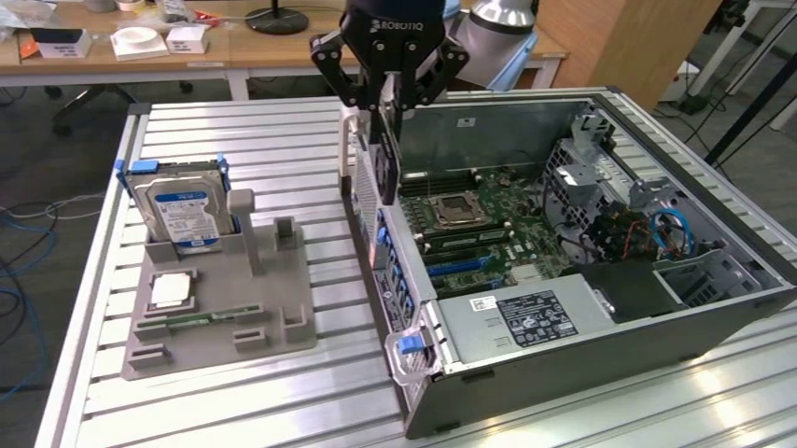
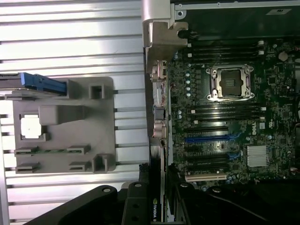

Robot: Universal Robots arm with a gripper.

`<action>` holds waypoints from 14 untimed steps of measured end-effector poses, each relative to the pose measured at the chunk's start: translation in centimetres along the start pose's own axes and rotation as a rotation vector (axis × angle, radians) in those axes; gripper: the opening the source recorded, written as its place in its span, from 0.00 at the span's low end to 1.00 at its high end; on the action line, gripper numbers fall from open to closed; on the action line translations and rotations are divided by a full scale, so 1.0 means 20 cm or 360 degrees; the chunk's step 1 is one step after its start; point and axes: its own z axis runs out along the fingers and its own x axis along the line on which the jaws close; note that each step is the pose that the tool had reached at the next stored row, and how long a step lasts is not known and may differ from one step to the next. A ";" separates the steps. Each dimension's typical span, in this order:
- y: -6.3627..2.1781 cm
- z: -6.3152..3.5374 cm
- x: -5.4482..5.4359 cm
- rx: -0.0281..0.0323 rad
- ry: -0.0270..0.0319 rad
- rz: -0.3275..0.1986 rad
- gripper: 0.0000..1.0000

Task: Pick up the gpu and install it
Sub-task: 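Pick up the gpu and move the gpu toward the slot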

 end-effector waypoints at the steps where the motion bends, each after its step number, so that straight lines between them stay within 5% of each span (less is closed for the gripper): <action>1: 0.000 0.000 0.00 0.00000 0.00001 0.0000 0.26; 14: 0.004 0.000 -0.05 0.00001 0.00001 0.0000 0.26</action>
